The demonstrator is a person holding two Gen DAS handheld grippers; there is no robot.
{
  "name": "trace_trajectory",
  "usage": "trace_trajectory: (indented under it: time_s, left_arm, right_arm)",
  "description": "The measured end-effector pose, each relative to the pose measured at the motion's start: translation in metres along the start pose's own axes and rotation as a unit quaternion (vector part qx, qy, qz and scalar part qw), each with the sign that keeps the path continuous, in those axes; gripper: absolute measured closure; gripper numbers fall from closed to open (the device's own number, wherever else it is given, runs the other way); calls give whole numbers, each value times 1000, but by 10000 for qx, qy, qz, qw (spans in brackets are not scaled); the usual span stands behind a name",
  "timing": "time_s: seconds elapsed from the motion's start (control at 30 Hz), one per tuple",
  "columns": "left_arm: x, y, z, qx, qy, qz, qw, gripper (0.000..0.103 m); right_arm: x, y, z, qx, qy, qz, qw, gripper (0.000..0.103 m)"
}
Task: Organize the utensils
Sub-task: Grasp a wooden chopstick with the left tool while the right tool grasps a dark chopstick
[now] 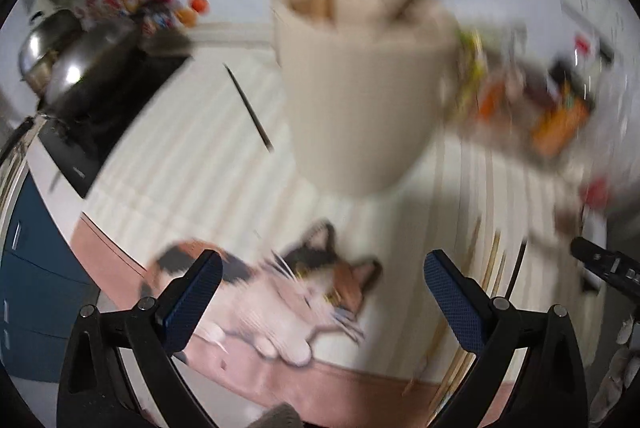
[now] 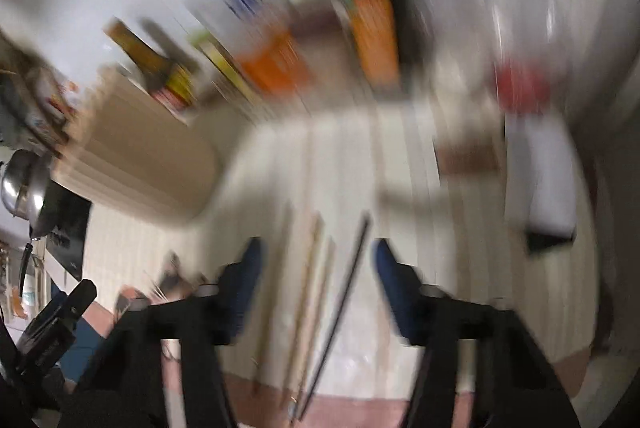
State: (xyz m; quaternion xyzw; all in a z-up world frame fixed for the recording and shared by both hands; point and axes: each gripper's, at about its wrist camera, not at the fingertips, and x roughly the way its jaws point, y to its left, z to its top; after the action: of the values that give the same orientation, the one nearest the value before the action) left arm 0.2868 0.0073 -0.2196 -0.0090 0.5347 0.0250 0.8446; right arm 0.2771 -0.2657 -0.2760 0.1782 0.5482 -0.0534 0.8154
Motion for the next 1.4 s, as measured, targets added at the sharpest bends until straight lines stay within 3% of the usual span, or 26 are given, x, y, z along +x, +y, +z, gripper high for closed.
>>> trace_trajectory:
  time_s: [0.13,0.23,0.33,0.4,0.43,0.57,0.7,0.87,0.97,1.03,1.23,1.4]
  left_arm:
    - [25,-27,-17,418,322,59,9986,0]
    - [40,-44,-24,655,435,147,9968,0]
    - [46,-56,-27,814,499,167,9953,0]
    - [49,-63,-27,941,510,179,9941,0]
    - [49,-68,-28,1007,517,183,9934,0]
    - [53,-82,-29,1219,536,116,9910,0]
    - [63,-103,-31,1397,682,-231,9876,1]
    - [82,-129,-31,1703,973,-470,9795,32]
    - [99,-142,-27,1864,1118,-495,9748,64]
    - [110,-146,-25,1896,1243,-548,9724,96]
    - [112,-116,-23,1457,1269,-483,9800,99]
    - [108,-50,-43,495,1647,-497,9838,99]
  right_arm:
    - [49,-20,-15,201,609,-132,9979,55]
    - [76,-21,-20,170,767,-253,9966,55]
    - [97,-13,-21,32,907,-450,9949,64]
    - [100,-1,-22,-304,865,-760,9929,89]
    - [99,2,-22,-378,788,-876,9923,93]
    - [93,-7,-26,-528,903,-981,9897,96]
    - [81,-40,-29,-405,1088,-1008,9881,97]
    - [73,-69,-31,-206,1221,-932,9879,96]
    - [72,-72,-32,-189,1275,-954,9871,96]
    - [73,-69,-29,-198,1301,-1005,9862,96]
    - [80,-53,-22,-367,1472,-726,9858,96]
    - [87,-38,-30,-543,1937,-245,9792,96]
